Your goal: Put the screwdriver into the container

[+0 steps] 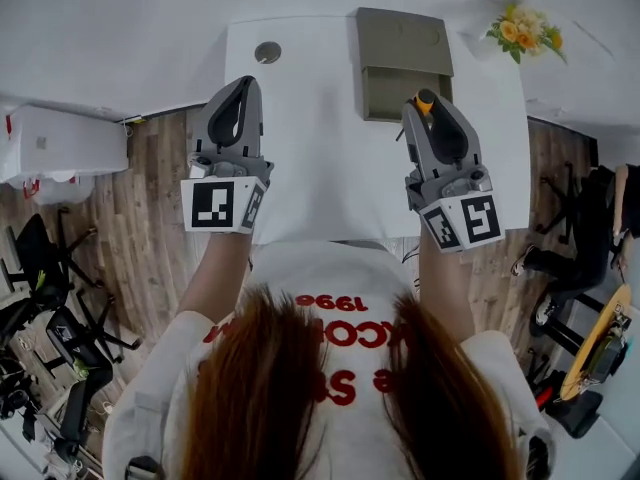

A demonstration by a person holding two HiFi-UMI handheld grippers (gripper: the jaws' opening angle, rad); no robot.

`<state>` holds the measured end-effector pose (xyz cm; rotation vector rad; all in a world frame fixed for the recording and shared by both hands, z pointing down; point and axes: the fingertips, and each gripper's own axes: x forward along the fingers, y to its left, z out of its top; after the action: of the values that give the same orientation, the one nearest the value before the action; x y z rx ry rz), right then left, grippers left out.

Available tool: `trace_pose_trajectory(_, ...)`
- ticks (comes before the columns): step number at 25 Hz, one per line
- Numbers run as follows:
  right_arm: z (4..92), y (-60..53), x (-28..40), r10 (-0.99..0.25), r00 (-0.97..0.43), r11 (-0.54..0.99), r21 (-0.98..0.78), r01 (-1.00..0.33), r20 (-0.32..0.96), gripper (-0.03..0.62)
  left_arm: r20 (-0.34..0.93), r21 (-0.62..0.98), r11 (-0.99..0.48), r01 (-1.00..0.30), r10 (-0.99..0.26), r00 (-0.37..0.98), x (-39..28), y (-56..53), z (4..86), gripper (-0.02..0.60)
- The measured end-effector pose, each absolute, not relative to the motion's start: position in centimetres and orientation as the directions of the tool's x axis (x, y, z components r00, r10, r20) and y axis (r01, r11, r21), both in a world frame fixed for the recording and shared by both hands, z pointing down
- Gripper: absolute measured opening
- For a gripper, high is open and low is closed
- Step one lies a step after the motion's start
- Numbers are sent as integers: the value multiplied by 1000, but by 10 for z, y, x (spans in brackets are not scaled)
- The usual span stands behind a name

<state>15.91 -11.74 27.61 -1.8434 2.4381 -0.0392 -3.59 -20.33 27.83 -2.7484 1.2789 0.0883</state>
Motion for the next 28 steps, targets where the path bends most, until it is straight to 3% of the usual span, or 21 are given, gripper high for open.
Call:
trace_pose_trajectory(11,277,-70,214,-992,-118,121,-96,-988,-33,114,-88,-45,-764,-643,-638,765,35,-188,290,8)
trace_pose_trajectory(28,337,-121,241,-988,-145,136,-134,-982,62,114,-8,-19,-779,-627,-627,779,72,-216,338,8)
